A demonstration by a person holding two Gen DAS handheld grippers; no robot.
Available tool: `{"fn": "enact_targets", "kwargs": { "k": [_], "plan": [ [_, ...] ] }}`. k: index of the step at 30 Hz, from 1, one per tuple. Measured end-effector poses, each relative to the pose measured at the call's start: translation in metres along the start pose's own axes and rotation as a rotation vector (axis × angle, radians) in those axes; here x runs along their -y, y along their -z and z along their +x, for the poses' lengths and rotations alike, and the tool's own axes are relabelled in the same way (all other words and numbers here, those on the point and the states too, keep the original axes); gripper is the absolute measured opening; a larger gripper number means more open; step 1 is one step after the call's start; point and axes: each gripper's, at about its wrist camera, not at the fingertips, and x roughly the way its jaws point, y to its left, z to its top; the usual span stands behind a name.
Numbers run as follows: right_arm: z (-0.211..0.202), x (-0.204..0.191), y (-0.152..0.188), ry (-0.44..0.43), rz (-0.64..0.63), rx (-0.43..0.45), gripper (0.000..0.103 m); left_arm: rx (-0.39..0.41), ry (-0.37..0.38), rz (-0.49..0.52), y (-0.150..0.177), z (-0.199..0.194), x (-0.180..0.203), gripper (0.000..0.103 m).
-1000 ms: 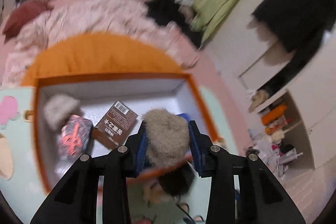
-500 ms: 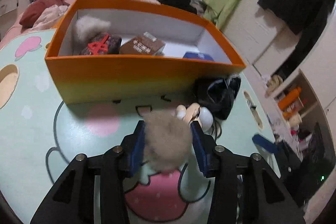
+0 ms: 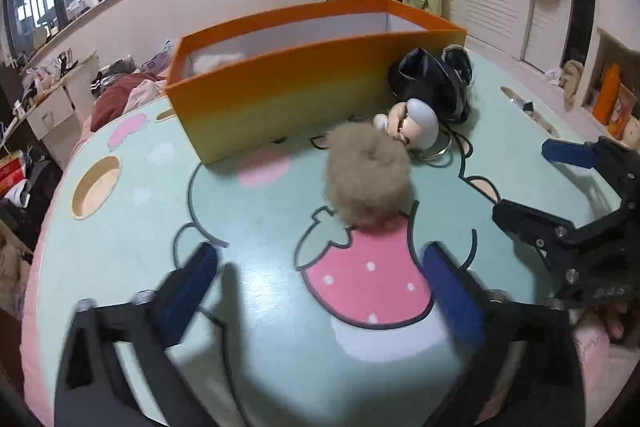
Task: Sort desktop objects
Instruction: 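Carry the pompom out and set it on the table with the left gripper, then reach the right gripper into the box and grasp the brown printed carton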
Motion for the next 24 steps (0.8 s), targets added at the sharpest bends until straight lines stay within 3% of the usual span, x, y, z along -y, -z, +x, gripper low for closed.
{"fn": "enact_targets", "kwargs": {
  "k": [1,12,18,20,21,24],
  "plan": [
    [0.001,0.001,0.000,0.001,0.002,0.000,0.102,-0.015,0.041,-0.021,-0.001,0.002,-0.001,0.103],
    [-0.002,0.003,0.001,0.023,0.031,0.004,0.102,0.008,0.010,-0.051,-0.001,0.005,0.000,0.103],
    [-0.013,0.010,0.000,-0.007,0.060,0.051,0.101,0.007,-0.020,-0.109,-0.002,0.008,-0.007,0.103],
    [-0.026,0.008,-0.011,-0.025,0.046,0.098,0.079,0.006,-0.025,-0.117,-0.002,0.009,-0.009,0.103],
    [-0.033,0.006,-0.019,-0.035,0.037,0.114,0.063,0.005,-0.028,-0.116,-0.002,0.009,-0.008,0.103],
    [-0.046,-0.001,-0.069,-0.149,0.027,0.132,0.055,0.004,-0.029,-0.117,-0.003,0.010,-0.008,0.103]
  ]
}}
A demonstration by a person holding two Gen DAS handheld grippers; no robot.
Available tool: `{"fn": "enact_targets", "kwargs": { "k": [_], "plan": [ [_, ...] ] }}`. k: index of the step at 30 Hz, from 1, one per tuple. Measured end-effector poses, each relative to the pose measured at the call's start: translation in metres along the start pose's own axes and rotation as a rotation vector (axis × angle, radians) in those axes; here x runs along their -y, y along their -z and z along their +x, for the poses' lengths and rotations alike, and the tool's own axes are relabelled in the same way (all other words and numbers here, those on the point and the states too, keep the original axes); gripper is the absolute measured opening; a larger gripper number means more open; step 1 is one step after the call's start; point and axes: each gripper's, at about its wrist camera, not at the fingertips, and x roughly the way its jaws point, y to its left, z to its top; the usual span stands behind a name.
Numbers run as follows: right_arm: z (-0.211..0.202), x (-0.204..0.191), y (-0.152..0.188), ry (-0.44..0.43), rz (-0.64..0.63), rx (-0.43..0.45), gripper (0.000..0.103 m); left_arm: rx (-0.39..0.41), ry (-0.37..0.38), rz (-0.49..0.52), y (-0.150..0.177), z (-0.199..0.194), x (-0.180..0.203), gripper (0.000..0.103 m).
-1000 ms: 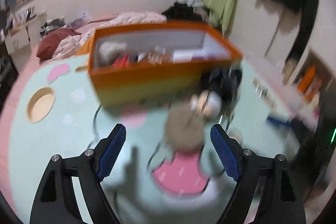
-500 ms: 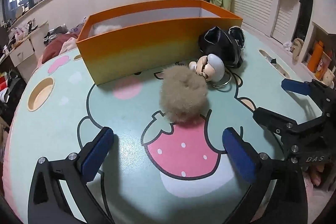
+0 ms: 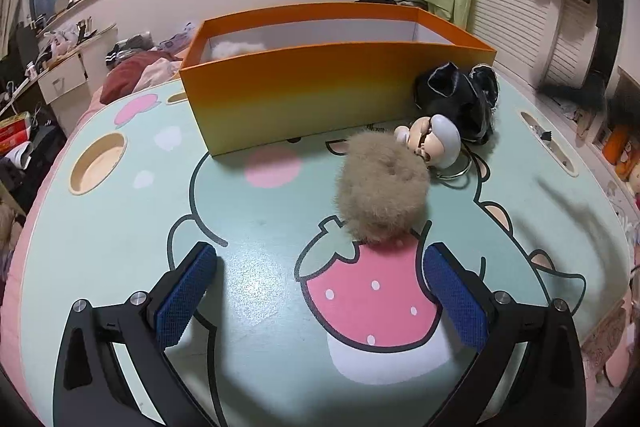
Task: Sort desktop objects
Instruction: 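Reach the right gripper into the box and grasp the brown printed carton, then lift the brown carton out and place it in front of the black cloth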
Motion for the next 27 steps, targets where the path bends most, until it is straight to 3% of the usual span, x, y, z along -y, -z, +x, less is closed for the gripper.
{"fn": "enact_targets", "kwargs": {
  "k": [3,5,7,8,9,12,14,17,23,25,27],
  "plan": [
    [0.025,-0.005,-0.048,-0.101,0.030,-0.057,0.055,0.000,0.002,0.000,0.000,0.000,0.000,0.103],
    [0.074,0.001,-0.083,-0.149,0.124,-0.190,0.055,0.000,0.000,0.000,0.000,0.000,0.001,0.103],
    [0.125,0.011,-0.098,-0.179,0.263,-0.338,0.057,0.000,0.001,0.000,0.000,0.000,0.001,0.103],
    [0.139,0.014,-0.099,-0.190,0.300,-0.370,0.057,0.000,0.002,0.000,0.000,0.000,0.001,0.103],
    [0.157,0.016,-0.100,-0.196,0.339,-0.412,0.057,0.000,0.002,0.000,0.000,0.000,0.002,0.103],
    [0.200,0.011,-0.104,-0.103,0.378,-0.512,0.058,0.002,0.006,0.003,-0.001,0.001,0.003,0.103],
    [0.215,0.008,-0.105,-0.098,0.418,-0.534,0.058,0.002,0.009,0.004,-0.001,0.001,0.003,0.103],
    [0.221,0.000,-0.112,-0.012,0.358,-0.491,0.060,0.003,0.011,0.006,-0.001,0.002,0.004,0.103],
    [0.223,-0.049,-0.093,0.227,-0.015,-0.412,0.052,0.003,0.013,0.007,-0.002,0.002,0.005,0.103],
    [0.219,-0.047,-0.090,0.194,-0.003,-0.401,0.039,0.004,0.012,0.007,-0.002,0.002,0.005,0.103],
    [0.218,-0.040,-0.093,0.157,0.046,-0.398,0.039,0.004,0.013,0.007,-0.002,0.002,0.005,0.103]
  ]
}}
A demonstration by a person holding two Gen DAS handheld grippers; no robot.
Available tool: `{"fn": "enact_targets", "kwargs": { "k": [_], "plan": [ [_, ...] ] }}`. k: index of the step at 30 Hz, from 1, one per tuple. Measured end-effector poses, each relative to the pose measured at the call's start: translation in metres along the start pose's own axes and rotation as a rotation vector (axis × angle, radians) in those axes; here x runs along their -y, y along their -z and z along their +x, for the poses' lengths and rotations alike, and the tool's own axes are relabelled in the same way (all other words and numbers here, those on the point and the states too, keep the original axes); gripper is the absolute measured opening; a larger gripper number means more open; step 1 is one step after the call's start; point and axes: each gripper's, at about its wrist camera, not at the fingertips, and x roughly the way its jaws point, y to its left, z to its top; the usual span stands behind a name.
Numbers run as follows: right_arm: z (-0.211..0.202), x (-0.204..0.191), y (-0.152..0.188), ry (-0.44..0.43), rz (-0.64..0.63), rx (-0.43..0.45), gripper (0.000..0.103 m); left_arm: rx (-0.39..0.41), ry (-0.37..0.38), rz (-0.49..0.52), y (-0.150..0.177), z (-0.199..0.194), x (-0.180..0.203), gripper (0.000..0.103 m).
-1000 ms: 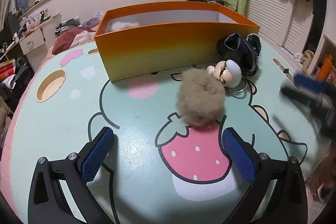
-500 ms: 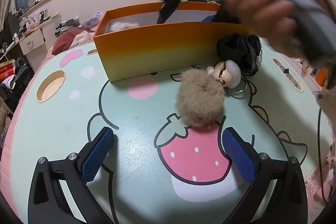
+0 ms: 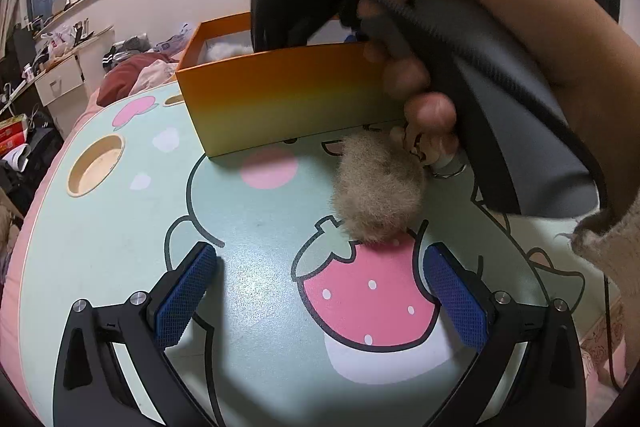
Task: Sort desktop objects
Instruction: 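Lift the brown carton out and place it in front of the black cloth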
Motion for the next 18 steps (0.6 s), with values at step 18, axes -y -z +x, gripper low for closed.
{"fn": "enact_targets", "kwargs": {
  "k": [18],
  "plan": [
    [-0.117,0.071,0.157,-0.031,-0.022,0.214,0.039,0.000,0.001,0.002,0.000,0.000,0.001,0.103]
  ]
}}
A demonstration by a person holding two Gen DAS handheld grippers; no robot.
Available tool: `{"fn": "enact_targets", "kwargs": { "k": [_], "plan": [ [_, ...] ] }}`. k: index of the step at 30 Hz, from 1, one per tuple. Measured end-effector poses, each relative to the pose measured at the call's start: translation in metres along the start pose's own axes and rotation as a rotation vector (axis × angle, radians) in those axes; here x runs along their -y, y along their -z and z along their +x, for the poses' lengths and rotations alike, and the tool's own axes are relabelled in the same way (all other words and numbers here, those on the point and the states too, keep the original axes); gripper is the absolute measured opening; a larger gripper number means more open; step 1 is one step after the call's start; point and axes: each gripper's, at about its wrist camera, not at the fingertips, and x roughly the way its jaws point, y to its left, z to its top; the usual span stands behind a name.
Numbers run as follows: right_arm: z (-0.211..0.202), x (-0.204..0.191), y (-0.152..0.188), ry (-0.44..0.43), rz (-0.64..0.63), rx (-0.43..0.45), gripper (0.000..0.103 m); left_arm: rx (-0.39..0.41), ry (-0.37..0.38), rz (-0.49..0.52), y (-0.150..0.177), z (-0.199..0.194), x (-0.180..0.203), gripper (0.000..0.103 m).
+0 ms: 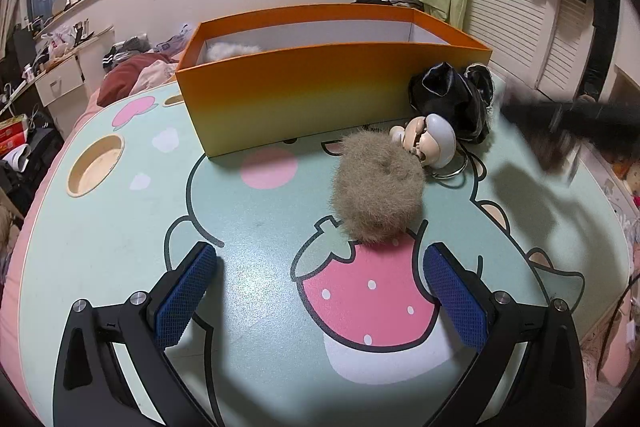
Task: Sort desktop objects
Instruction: 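Lift the brown carton out and place it in front of the black cloth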
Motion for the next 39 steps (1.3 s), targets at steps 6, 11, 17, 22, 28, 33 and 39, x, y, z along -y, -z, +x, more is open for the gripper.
{"fn": "enact_targets", "kwargs": {
  "k": [6,11,17,22,28,33,39],
  "plan": [
    [0.035,0.005,0.005,-0.048,0.024,-0.044,0.042,0.001,0.001,0.001,0.000,-0.002,0.000,0.103],
    [-0.006,0.005,0.011,-0.043,0.044,0.157,0.091,0.002,0.001,0.002,-0.001,-0.002,0.000,0.103],
    [-0.016,-0.005,0.054,0.036,-0.047,0.098,0.094,0.002,0.001,0.002,-0.002,-0.002,0.001,0.103],
    [0.002,0.000,0.082,0.051,-0.038,0.070,0.103,0.001,0.001,0.005,-0.001,0.000,-0.001,0.103],
    [-0.009,-0.003,0.074,0.056,-0.033,0.095,0.103,0.002,0.000,0.007,-0.002,0.002,-0.001,0.103],
    [-0.008,-0.002,0.072,0.054,-0.032,0.100,0.103,0.002,0.001,0.007,-0.002,0.002,0.000,0.103],
    [-0.002,-0.005,0.080,0.036,-0.040,0.106,0.103,0.002,0.001,0.007,-0.001,0.001,0.000,0.103]
  ]
}}
